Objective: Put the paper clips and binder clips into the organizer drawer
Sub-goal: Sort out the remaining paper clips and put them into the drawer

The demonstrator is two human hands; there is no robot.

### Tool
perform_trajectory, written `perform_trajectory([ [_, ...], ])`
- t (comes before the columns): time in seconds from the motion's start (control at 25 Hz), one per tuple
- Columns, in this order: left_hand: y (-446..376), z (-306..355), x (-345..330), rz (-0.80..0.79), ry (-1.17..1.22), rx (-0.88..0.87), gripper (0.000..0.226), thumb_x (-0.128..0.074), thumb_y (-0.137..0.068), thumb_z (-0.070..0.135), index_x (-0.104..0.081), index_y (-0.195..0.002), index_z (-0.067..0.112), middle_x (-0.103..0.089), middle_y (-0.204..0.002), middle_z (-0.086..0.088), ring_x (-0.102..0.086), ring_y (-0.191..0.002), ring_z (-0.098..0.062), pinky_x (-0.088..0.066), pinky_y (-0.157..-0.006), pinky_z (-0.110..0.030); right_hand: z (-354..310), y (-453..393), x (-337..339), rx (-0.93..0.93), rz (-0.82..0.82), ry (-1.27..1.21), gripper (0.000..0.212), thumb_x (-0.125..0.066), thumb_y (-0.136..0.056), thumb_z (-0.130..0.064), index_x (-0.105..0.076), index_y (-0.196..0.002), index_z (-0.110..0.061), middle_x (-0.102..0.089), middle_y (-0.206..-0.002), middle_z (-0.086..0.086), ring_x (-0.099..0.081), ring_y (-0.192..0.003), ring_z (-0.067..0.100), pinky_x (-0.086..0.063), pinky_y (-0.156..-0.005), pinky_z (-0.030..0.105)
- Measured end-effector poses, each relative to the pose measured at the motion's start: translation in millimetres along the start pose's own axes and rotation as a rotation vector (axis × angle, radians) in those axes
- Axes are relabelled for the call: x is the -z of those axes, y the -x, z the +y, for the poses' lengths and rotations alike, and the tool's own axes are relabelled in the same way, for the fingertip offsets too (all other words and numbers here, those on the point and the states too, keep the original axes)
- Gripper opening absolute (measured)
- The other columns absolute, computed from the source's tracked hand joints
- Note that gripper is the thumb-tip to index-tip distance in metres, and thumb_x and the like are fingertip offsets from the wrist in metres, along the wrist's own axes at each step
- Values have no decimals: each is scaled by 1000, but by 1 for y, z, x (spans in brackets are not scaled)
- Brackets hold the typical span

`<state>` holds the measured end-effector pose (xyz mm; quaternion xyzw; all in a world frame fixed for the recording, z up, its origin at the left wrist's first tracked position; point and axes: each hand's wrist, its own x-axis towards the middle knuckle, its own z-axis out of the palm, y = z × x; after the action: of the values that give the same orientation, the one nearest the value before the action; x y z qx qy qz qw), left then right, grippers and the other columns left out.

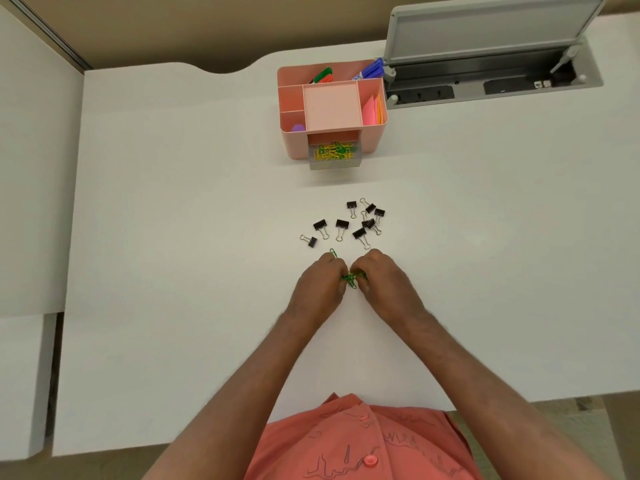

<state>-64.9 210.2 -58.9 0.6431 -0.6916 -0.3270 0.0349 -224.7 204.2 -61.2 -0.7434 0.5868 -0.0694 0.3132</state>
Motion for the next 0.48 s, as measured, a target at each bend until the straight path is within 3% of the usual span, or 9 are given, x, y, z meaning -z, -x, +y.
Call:
perform_trajectory([
  [0.2,2,-2,6,28,186,66,10,-64,-89,9,-66,-87,18,-64,-84,6,-61,-73,-14,-51,-65,-32,2,-3,11,-120,-25,-119,20,-62,-92,-9,-75,-99,-22,-66,-99,-6,-62,-86,11,-52,-76,30],
  [0.36,3,-8,9,23,354,144,12,-67,-91,9,-69,-86,19,-67,-75,6,-57,-59,-4,-40,-52,-12,4,-7,30,-321,-45,-366,18,-70,-89,-12,-79,-88,-27,-74,-81,-11,-66,-72,2,-48,-63,17],
  [0.48,4,-9,11,25,445,173,13,-68,-92,8,-70,-85,19,-67,-75,5,-56,-58,-4,-41,-51,-11,2,-14,50,-410,-54,-544,12,-77,-85,-15,-80,-84,-27,-76,-78,-3,-72,-78,13,-56,-73,29],
])
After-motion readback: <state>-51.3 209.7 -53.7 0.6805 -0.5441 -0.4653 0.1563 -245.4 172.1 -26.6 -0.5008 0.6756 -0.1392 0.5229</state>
